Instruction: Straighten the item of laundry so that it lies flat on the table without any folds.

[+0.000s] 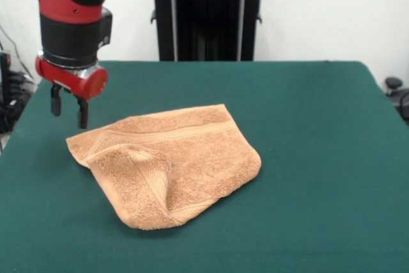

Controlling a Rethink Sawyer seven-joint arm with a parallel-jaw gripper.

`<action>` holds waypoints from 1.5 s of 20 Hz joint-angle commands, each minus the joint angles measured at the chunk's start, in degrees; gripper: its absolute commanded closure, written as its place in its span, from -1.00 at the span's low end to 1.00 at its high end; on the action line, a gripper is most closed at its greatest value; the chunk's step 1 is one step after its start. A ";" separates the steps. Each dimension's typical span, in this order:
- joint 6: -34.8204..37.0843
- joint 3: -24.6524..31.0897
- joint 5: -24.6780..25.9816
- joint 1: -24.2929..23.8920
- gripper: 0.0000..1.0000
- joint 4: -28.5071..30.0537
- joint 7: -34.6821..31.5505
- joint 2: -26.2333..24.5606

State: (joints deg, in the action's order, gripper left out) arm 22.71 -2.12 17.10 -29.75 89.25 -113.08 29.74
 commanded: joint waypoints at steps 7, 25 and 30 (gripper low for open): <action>5.39 5.75 -1.50 4.49 -1.00 -1.90 -2.21 -4.92; -0.86 4.95 -0.63 5.17 -1.00 -8.33 -4.10 -14.13; -1.16 3.89 -0.25 5.69 -1.00 -6.24 -4.70 -13.42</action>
State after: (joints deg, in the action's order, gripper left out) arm 22.64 -2.16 16.99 -27.02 81.40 -113.08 20.94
